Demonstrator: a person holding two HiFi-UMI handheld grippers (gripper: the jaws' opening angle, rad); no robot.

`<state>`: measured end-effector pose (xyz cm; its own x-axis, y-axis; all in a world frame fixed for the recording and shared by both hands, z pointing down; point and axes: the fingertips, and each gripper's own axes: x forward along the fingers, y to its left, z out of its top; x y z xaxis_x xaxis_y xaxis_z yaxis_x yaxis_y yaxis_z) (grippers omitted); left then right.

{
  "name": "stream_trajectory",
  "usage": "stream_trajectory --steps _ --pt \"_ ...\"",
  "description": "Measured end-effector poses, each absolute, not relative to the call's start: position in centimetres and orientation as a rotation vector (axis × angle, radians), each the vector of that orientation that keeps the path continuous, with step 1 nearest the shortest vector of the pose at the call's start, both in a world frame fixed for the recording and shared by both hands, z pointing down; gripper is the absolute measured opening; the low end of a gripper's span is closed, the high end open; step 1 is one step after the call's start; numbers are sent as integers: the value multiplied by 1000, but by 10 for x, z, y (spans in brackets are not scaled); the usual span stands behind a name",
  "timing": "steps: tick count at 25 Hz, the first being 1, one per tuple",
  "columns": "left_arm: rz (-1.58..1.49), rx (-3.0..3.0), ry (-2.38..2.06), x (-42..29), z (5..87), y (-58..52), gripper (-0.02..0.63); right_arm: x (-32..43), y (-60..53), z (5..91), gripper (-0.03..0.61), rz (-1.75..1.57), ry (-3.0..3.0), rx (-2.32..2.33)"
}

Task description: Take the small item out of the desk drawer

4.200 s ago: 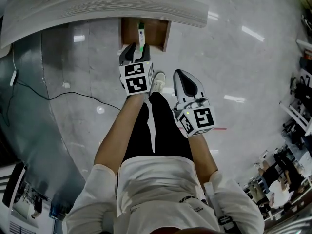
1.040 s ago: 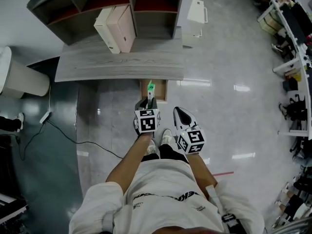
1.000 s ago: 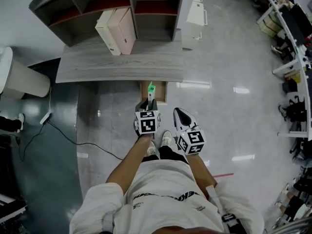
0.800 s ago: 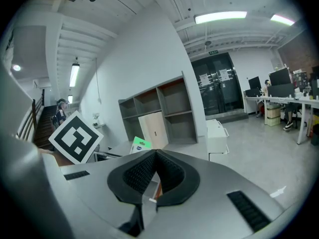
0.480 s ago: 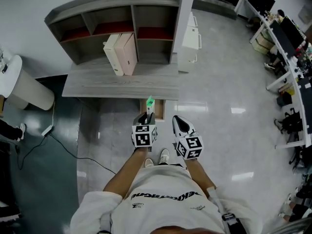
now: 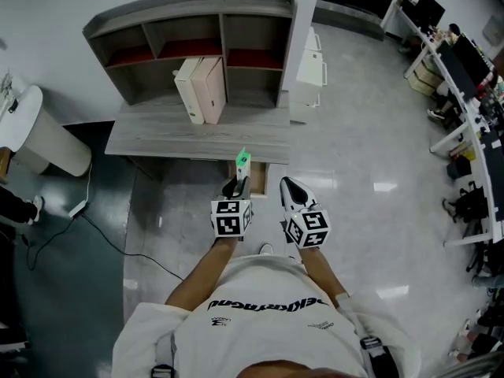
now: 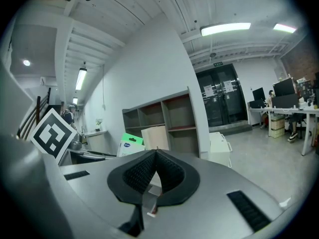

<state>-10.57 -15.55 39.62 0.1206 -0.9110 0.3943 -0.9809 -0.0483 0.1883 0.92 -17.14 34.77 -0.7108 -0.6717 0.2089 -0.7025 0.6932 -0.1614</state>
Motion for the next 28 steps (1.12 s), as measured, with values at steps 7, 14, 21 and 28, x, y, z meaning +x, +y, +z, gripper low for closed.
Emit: stream_trajectory --steps 7,14,21,28 --pt "196 2028 -1865 -109 385 -155 104 4 -180 340 32 324 -2779 1121" --pt "161 2036 -1881 -114 386 -157 104 -1 -183 340 32 317 -2786 1103" --pt "159 2016 -1891 -115 392 -157 104 -2 -185 340 32 307 -2796 1098" --pt "146 2022 -1902 -114 392 -156 104 0 -187 341 32 294 -2795 1101"
